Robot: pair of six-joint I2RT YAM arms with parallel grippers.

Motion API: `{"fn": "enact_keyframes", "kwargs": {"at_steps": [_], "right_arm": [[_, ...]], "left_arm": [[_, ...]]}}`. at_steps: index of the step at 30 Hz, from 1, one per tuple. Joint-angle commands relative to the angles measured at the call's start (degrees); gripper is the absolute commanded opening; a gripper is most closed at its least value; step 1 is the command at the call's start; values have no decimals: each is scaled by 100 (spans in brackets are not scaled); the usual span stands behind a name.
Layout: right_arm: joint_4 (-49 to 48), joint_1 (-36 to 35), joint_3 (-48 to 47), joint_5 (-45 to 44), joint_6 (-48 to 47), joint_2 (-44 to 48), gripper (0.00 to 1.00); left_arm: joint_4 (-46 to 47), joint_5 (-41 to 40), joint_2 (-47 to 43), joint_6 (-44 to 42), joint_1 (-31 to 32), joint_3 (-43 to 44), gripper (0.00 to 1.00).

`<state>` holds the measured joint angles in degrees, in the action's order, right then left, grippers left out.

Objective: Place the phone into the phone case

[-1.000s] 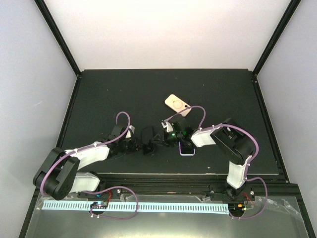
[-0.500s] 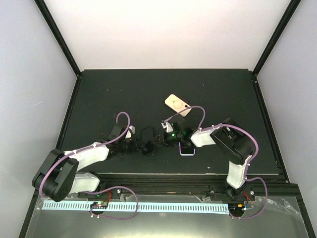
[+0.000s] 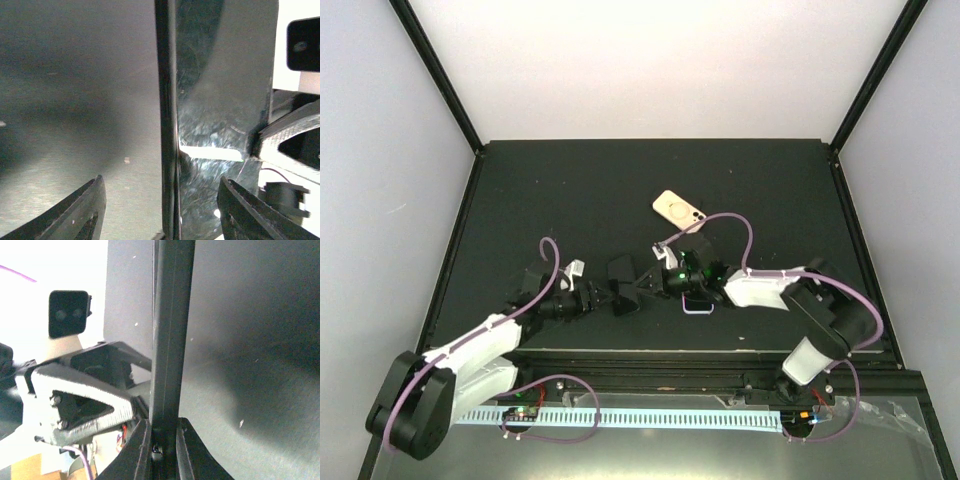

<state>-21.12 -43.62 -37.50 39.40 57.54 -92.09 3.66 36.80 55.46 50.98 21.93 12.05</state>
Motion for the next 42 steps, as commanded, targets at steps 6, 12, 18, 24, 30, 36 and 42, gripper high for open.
{"fn": "enact_keyframes", "kwargs": {"at_steps": [6, 12, 18, 24, 30, 36, 42], "right_arm": [[-1424, 16, 543, 817, 326, 970, 6], [-1838, 11, 702, 977, 660, 1193, 6], [-2435, 5, 804, 1078, 1133, 1096, 7], [-2492, 5, 852, 1056, 1268, 1022, 12], [-2289, 8, 931, 982, 1303, 1042, 30], [-1933, -6, 1136, 940, 1245, 1199, 54], [-1446, -127, 1176, 911, 1008, 1275, 58]], "left_arm": [[1551, 1205, -804, 913, -124, -311, 59], [2175, 1311, -975, 1300, -119, -516, 50], [3011, 1384, -965, 1828, -113, -764, 32], [3074, 1392, -1086, 1987, -110, -725, 13], [3062, 1327, -1121, 2047, -110, -659, 2], [3061, 1248, -1117, 2060, -110, -587, 2], [3058, 1201, -1124, 2078, -110, -539, 2]]}}
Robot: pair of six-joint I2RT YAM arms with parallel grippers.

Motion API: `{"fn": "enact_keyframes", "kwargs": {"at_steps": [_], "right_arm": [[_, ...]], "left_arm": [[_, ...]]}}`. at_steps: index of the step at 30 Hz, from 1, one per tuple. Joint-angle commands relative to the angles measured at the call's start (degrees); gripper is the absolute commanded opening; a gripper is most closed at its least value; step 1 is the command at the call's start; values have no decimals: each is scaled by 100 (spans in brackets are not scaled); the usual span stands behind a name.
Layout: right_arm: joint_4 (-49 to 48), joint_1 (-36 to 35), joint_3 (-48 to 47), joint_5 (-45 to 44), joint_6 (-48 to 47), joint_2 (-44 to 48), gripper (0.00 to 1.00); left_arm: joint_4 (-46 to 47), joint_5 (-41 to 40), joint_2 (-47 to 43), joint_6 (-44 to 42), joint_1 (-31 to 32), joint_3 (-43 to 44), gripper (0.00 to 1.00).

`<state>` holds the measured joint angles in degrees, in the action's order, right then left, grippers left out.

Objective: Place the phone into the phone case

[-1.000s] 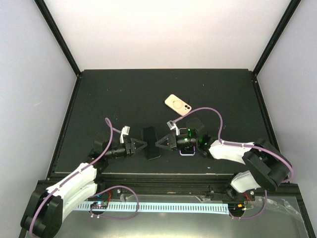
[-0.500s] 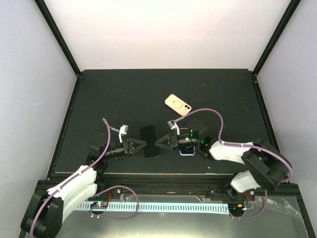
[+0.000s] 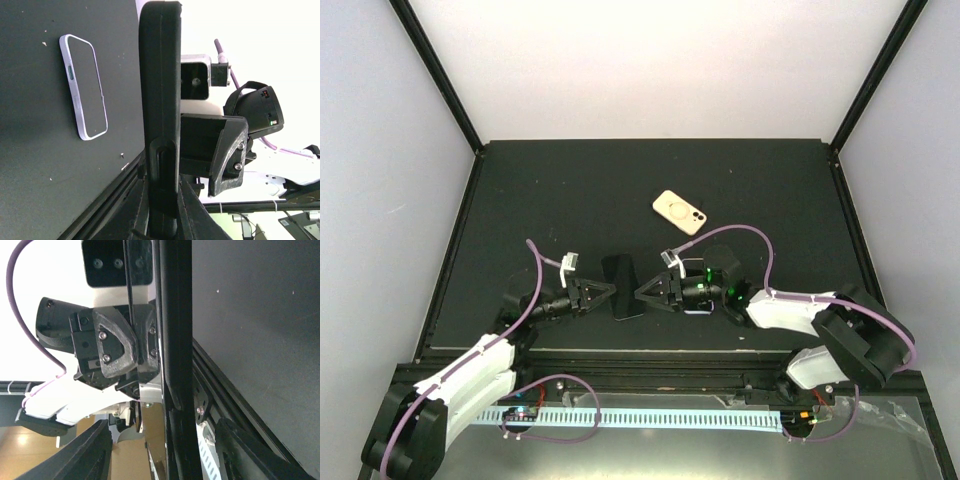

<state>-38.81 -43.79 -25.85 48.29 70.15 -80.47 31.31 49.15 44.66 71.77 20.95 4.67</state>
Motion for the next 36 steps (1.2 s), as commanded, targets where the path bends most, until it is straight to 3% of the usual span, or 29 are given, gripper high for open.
{"fn": "enact_keyframes", "kwargs": {"at_steps": [1, 9, 14, 16, 19, 21, 26, 32, 36], "right_arm": [[358, -143, 3, 16, -274, 110, 57], [329, -220, 41, 30, -209, 109, 38], [293, -242, 152, 17, -175, 183, 31], [278, -236, 180, 50, -153, 204, 32], [274, -277, 169, 81, -136, 199, 42], [222, -302, 175, 84, -81, 183, 41], [-9, -331, 181, 103, 79, 83, 30], [-673, -339, 337, 55, 458, 30, 6], [-800, -348, 376, -45, 560, 74, 1]], "left_arm": [[294, -47, -45, -2, -12, 208, 2], [165, -136, -37, -94, -12, 245, 1], [-17, -193, -46, -206, -12, 271, 2], [-22, -203, -54, -212, -12, 273, 2], [-20, -220, -46, -212, -12, 280, 2], [-23, -219, -43, -209, -12, 280, 2], [-81, -239, -54, -246, -12, 273, 2], [-210, -248, -87, -300, -12, 288, 2], [-419, -294, -139, -369, -14, 310, 2]]}}
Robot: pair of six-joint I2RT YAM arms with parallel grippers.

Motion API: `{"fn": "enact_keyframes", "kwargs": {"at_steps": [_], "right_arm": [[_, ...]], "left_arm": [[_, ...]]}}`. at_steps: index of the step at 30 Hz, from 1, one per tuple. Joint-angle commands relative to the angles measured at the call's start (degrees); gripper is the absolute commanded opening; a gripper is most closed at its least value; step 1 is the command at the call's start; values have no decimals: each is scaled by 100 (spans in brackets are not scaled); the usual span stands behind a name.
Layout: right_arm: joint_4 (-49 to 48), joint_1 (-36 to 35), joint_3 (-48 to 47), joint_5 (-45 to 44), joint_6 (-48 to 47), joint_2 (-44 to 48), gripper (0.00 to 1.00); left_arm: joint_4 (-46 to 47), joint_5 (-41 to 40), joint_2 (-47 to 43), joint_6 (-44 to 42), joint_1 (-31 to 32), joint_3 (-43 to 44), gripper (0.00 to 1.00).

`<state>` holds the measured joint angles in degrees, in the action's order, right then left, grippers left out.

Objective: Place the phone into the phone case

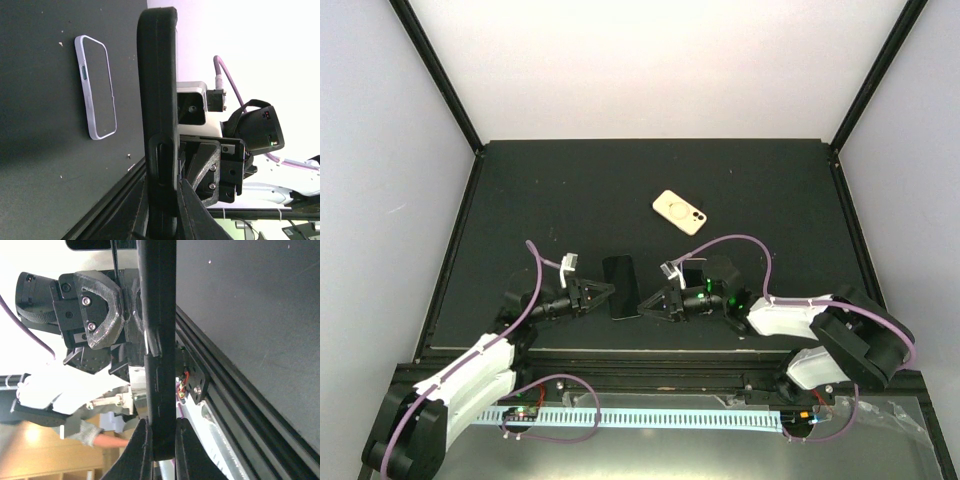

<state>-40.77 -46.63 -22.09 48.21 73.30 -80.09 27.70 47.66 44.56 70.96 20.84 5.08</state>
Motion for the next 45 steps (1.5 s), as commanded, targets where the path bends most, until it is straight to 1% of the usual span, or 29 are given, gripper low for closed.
{"fn": "enact_keyframes", "kwargs": {"at_steps": [1, 4, 6, 7, 11, 13, 16, 22, 24, 27, 33, 36, 38, 40, 42, 45], "right_arm": [[-611, -65, 7, -60, 256, 45, 1], [-826, -76, 54, -117, 396, 40, 1], [-1130, -78, 108, -167, 611, 20, 1], [-1287, -76, 134, -209, 701, 13, 1], [-1734, -81, 176, -540, 955, 27, 1], [-1798, -74, 121, -655, 999, 37, 1], [-1756, -76, -9, -773, 966, 40, 1], [-1288, -78, -313, -879, 727, 20, 1], [-1172, -76, -374, -911, 649, 20, 1], [-1058, -78, -434, -935, 607, 1, 1], [-999, -76, -422, -945, 589, -24, 1], [-913, -78, -432, -936, 523, -18, 1], [-807, -81, -449, -935, 450, -7, 1], [-687, -77, -463, -943, 364, 18, 1], [-609, -78, -476, -958, 293, 29, 1], [-449, -83, -517, -970, 185, 27, 1]], "left_arm": [[-63, -150, -137, -283, -13, 273, 2], [-101, -144, -158, -277, -10, 282, 2], [-145, -122, -158, -242, -5, 285, 6], [-149, -99, -162, -188, -5, 272, 10], [-121, -7, -303, 70, -2, 158, 34], [-121, -23, -420, 194, 11, 20, 42], [-41, -62, -605, 400, 53, -183, 48], [15, -114, -1074, 876, 207, -294, 50], [-246, -180, -1260, 890, 255, -240, 48], [-687, -319, -1456, 812, 271, -179, 42], [-912, -417, -1498, 795, 267, -194, 29], [-1034, -461, -1478, 708, 271, -144, 19], [-1292, -503, -1451, 579, 271, -72, 11], [-1541, -522, -1393, 395, 271, 25, 5], [-1718, -527, -1327, 308, 271, 81, 2], [-2031, -567, -1238, 132, 271, 196, 1]]}}
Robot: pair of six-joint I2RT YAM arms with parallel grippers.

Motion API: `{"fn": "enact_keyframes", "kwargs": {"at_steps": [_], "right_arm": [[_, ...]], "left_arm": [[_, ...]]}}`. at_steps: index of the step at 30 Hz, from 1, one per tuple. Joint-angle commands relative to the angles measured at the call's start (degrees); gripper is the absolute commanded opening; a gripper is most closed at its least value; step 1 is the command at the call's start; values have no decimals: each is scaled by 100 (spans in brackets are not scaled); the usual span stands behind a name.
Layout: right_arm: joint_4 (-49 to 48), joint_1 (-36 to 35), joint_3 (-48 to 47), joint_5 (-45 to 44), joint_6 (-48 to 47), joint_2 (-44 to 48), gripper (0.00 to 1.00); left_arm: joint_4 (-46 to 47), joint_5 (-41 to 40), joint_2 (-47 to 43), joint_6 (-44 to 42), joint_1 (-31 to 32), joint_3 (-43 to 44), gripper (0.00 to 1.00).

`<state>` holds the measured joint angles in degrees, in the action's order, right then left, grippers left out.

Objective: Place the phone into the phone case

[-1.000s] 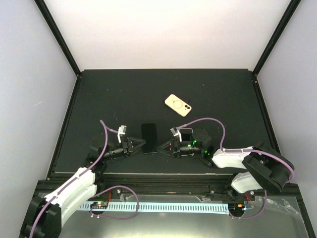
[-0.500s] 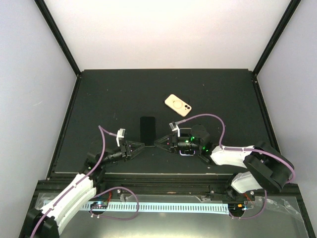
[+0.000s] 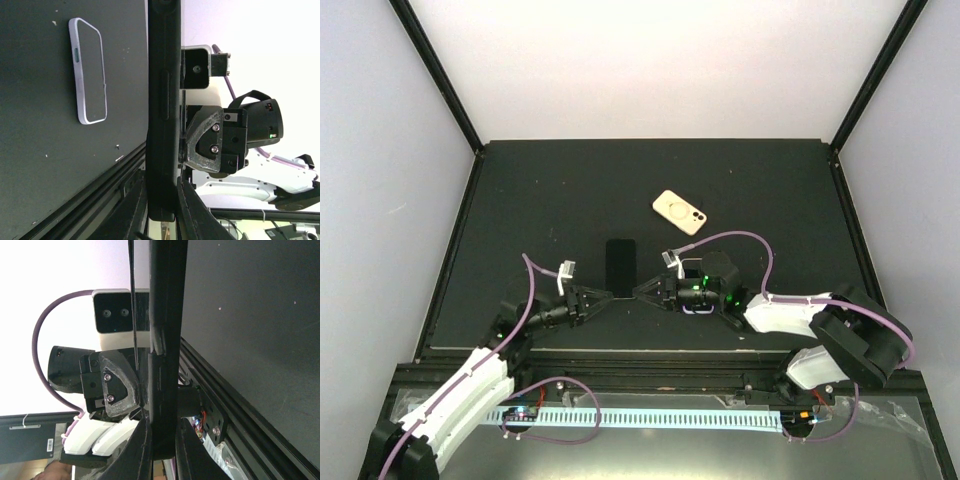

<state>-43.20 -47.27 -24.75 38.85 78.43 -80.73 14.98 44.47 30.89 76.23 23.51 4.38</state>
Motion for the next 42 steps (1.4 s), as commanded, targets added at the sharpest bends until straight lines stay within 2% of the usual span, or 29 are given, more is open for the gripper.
{"fn": "enact_keyframes", "kwargs": {"at_steps": [1, 6, 10, 12, 16, 21, 24, 30, 33, 37, 39, 42], "right_arm": [[-139, -16, -268, -42, -370, 92, 1], [13, -16, -290, -62, -477, 123, 1], [71, -17, -256, -32, -539, 198, 1], [94, -19, -220, 30, -587, 261, 1], [302, -14, -201, 194, -818, 387, 1], [329, -19, -153, 416, -907, 427, 1], [315, -33, -148, 518, -930, 415, 1], [606, -45, -157, 555, -1121, 416, 1], [948, -45, -214, 500, -1309, 445, 4], [1269, -46, -295, 388, -1511, 557, 9], [1382, -32, -335, 342, -1575, 621, 15], [1652, 17, -406, 199, -1677, 746, 32]], "left_arm": [[-855, -268, 148, -457, 5, 306, 2], [-1214, -377, 190, -688, 5, 476, 3], [-1658, -574, 171, -947, 4, 662, 26], [-1786, -642, 172, -1087, 5, 753, 33], [-1920, -764, 249, -1364, 5, 953, 39], [-1742, -697, 561, -1527, 0, 1091, 40], [-1381, -551, 758, -1461, 4, 1067, 38], [-1138, -418, 900, -1476, 5, 1075, 12], [-1141, -402, 890, -1506, 4, 1058, 3], [-1112, -318, 883, -1570, 4, 1057, 2], [-1014, -223, 883, -1588, 5, 1064, 2], [-833, 4, 893, -1609, 4, 1057, 2]]}}
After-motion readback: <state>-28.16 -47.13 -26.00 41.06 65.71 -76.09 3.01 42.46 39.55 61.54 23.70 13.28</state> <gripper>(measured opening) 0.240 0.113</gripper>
